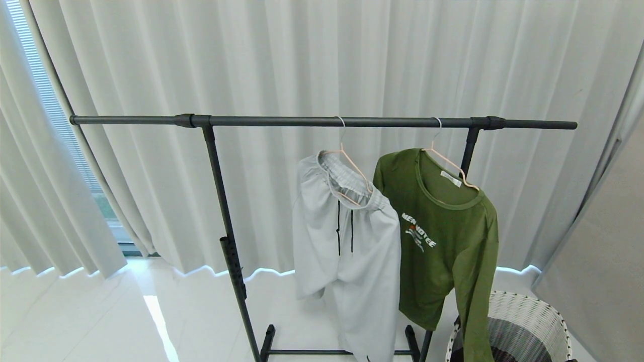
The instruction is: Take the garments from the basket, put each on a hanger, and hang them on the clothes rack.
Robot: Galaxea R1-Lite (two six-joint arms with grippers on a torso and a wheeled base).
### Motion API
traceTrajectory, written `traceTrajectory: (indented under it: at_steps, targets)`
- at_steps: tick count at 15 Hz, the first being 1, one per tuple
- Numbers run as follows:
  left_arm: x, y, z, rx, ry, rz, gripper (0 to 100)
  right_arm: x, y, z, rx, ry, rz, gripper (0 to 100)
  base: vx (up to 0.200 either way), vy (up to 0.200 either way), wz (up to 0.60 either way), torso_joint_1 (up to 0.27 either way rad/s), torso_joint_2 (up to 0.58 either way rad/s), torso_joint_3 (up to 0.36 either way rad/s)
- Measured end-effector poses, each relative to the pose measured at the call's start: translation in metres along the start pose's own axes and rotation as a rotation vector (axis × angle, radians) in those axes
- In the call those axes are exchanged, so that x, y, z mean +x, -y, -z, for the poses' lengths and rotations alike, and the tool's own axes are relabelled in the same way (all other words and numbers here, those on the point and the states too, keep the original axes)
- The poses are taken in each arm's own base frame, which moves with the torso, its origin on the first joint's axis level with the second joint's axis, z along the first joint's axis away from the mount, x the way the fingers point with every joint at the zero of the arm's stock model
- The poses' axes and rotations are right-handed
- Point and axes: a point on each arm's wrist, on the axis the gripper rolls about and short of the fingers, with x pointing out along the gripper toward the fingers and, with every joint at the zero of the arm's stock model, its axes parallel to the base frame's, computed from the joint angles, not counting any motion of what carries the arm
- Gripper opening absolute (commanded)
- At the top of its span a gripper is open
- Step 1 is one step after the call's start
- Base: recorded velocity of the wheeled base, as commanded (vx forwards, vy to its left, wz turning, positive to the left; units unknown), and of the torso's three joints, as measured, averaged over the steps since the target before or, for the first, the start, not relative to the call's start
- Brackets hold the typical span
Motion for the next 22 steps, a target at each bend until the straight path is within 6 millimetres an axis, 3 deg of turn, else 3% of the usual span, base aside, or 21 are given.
traceTrajectory:
  at_steps: [8, 22]
  targets:
    - [0.0000, 0.0000, 0.0000, 0.000, 0.000, 0.000, 100, -0.0017, 0.0021, -0.0013, 0.183, 0.041, 0.085, 100, 0.000, 0.000, 0.00, 0.000, 0.00, 0.000]
    - [0.0000, 0.0000, 0.0000, 0.000, 0.000, 0.000, 100, -0.0018, 0.0026, -0.0020, 0.225, 0.052, 0.106, 100, 0.000, 0.000, 0.00, 0.000, 0.00, 0.000]
